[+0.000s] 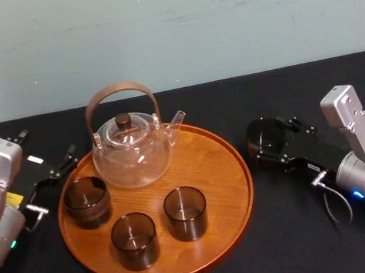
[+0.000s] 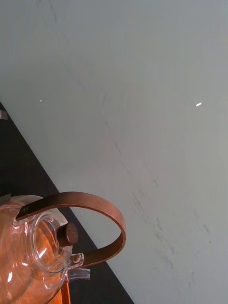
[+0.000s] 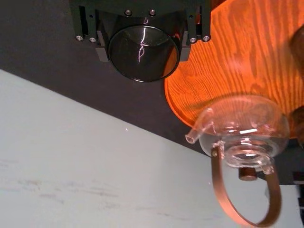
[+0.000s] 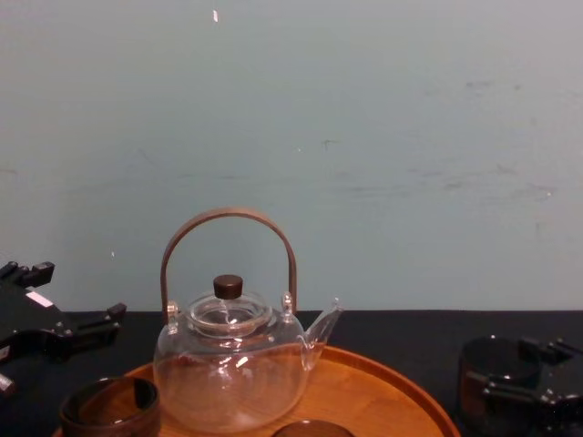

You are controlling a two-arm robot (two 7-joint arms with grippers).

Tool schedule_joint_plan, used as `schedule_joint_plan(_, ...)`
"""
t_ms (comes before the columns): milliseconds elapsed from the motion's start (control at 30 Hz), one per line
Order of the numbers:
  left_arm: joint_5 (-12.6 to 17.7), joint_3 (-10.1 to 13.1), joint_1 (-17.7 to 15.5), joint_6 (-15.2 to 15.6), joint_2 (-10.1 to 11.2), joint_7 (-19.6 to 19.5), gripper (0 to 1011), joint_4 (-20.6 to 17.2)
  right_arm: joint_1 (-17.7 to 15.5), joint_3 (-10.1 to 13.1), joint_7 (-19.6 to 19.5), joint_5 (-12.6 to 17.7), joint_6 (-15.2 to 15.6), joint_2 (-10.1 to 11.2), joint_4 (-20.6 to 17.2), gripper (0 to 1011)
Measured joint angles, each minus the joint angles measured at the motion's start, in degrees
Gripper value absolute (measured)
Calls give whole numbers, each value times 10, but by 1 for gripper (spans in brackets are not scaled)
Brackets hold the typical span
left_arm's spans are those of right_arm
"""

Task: Pick up the glass from the table and place it on the tray.

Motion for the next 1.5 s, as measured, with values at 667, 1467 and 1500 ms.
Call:
schedule_joint_plan(667, 0, 0, 0, 0, 0, 0, 1001, 0, -1, -27, 10, -4, -5, -3, -47, 904)
schedule_joint_plan(1467, 0, 0, 0, 0, 0, 0, 1002, 0, 65, -76, 42, -8, -43, -43, 43, 904)
schedule_joint_plan(1500, 0, 0, 0, 0, 0, 0, 1001, 0, 66, -76, 42, -8, -44, -43, 45, 905)
